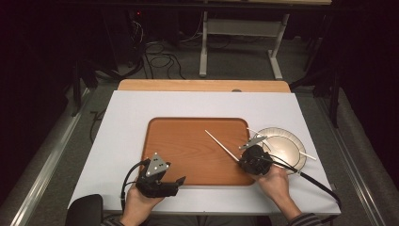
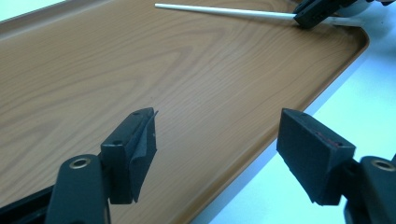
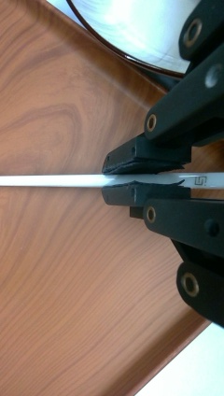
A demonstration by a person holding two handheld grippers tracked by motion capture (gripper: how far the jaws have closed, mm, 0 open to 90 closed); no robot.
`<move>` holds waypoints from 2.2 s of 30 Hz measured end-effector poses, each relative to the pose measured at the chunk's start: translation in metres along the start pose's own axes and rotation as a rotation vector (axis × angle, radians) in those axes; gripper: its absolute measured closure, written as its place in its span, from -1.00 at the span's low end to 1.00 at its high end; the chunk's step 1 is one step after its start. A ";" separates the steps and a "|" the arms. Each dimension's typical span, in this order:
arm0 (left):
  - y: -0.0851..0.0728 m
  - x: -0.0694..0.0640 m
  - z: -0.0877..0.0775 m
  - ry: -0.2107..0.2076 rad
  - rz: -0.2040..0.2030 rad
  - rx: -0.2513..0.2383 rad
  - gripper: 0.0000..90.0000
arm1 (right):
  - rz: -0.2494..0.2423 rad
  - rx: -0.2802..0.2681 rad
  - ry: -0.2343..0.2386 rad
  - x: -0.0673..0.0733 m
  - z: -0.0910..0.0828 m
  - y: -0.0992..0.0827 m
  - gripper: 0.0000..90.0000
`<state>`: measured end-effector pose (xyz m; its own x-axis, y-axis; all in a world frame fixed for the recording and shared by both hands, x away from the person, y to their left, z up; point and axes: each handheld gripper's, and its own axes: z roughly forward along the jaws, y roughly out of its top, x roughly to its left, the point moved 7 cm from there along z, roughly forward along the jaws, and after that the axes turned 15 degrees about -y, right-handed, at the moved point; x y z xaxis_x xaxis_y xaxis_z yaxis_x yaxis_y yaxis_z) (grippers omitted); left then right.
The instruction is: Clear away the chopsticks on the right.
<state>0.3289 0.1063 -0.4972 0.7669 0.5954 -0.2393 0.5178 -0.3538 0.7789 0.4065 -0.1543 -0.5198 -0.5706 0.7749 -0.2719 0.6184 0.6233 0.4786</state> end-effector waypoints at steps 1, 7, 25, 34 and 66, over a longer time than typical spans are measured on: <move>0.000 0.000 0.000 0.000 0.000 -0.001 -0.36 | 0.000 0.000 0.000 0.000 0.000 0.000 0.88; 0.000 0.000 0.000 0.000 0.001 -0.001 -0.36 | -0.001 -0.001 -0.004 0.000 0.001 0.000 0.82; 0.000 -0.001 0.002 0.000 0.002 0.005 -0.36 | 0.018 -0.032 0.015 0.007 0.003 0.005 0.80; 0.000 0.000 -0.001 0.001 -0.001 -0.005 -0.36 | 0.011 -0.022 -0.075 -0.003 0.004 0.002 0.85; -0.001 0.002 -0.002 0.008 -0.012 -0.005 -0.36 | 0.033 -0.159 -0.031 -0.019 -0.038 0.009 0.61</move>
<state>0.3292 0.1093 -0.4974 0.7575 0.6055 -0.2439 0.5249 -0.3430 0.7790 0.4026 -0.1668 -0.4790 -0.5330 0.7990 -0.2782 0.5419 0.5749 0.6130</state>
